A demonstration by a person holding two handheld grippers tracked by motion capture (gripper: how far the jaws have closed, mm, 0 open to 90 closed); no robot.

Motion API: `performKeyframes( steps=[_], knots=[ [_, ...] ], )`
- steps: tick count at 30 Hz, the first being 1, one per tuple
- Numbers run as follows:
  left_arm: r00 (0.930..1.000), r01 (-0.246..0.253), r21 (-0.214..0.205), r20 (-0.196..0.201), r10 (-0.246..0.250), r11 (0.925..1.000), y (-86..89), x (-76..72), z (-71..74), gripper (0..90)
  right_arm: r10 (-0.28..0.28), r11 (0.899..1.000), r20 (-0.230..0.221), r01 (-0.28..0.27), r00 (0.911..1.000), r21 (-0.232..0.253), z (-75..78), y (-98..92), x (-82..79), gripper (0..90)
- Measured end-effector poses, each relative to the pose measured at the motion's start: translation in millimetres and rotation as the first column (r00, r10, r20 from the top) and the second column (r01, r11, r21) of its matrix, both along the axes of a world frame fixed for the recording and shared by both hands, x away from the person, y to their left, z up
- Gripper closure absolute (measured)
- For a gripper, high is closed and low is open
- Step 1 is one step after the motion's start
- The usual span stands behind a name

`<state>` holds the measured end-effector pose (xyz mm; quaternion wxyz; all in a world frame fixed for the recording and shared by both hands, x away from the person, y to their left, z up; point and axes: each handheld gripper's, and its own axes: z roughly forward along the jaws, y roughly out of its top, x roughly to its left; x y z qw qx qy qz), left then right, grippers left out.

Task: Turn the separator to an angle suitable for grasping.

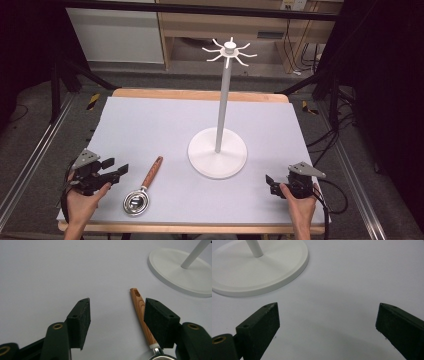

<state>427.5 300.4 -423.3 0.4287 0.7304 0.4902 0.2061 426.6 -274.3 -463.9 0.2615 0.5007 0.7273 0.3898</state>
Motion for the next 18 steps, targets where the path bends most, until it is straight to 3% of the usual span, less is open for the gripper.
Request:
performKeyframes(
  steps=[12, 18],
  knots=[
    [0.9991, 0.043, 0.015, -0.003, -0.043, 0.999, -15.8, 1.3, 6.5, 38.5, 0.006, 1.0, -0.02, -0.007, 0.9998, -0.014, 0.3, 0.9, 0.4, 6.3],
    [0.998, 0.062, 0.027, -0.01, -0.062, 0.9977, -23.2, 4.3, 10.7, 38.3, 0.01, 1.0, -0.018, -0.01, 0.9998, 0.001, 3.2, 0.6, -0.1, 6.3]
  ],
)
